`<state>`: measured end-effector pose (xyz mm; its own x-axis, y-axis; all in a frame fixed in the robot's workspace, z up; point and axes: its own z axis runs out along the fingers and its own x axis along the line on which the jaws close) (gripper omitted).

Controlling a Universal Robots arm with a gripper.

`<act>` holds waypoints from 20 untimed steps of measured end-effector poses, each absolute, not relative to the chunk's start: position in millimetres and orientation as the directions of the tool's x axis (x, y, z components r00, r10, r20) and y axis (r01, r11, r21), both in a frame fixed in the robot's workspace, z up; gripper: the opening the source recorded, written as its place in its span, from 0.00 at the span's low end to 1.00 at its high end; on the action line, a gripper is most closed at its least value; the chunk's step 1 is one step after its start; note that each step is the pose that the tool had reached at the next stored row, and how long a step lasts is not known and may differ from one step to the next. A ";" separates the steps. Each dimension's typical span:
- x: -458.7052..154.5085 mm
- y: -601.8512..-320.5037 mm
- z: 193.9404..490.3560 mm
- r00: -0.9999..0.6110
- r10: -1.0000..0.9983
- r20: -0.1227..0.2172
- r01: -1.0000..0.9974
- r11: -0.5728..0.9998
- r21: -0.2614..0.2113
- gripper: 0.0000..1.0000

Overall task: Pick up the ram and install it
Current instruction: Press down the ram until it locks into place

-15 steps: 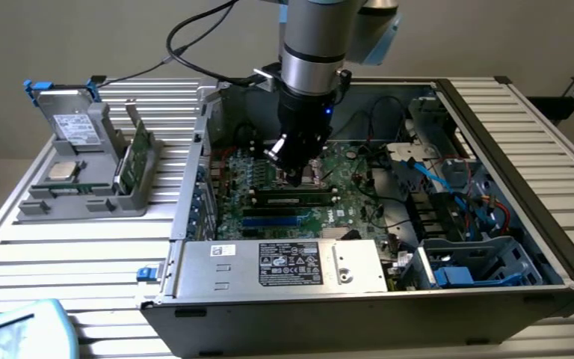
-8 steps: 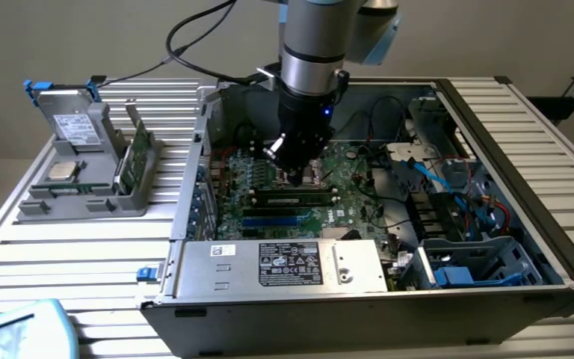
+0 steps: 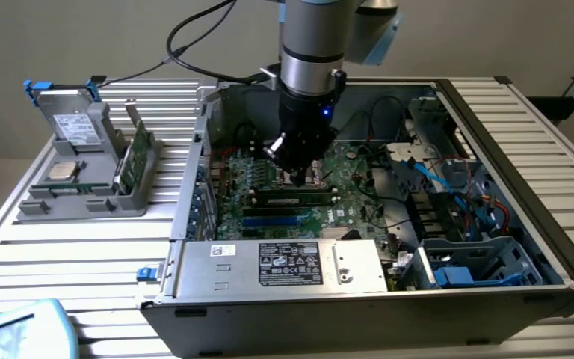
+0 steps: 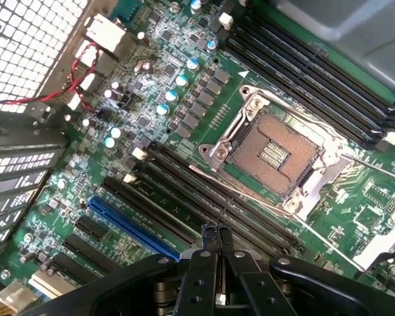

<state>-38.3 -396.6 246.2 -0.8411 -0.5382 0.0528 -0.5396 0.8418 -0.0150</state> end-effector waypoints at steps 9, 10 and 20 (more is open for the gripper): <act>-38.4 -396.5 246.2 -0.899 -0.436 0.048 -0.438 0.899 -0.018 0.11; -38.3 -396.5 246.2 -0.904 -0.424 0.047 -0.425 0.905 -0.019 0.11; -38.4 -396.6 246.1 -0.951 -0.305 0.045 -0.306 0.952 -0.023 0.11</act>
<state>-38.4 -396.6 246.1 -0.9514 -0.3046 0.0452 -0.3058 0.9518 -0.0226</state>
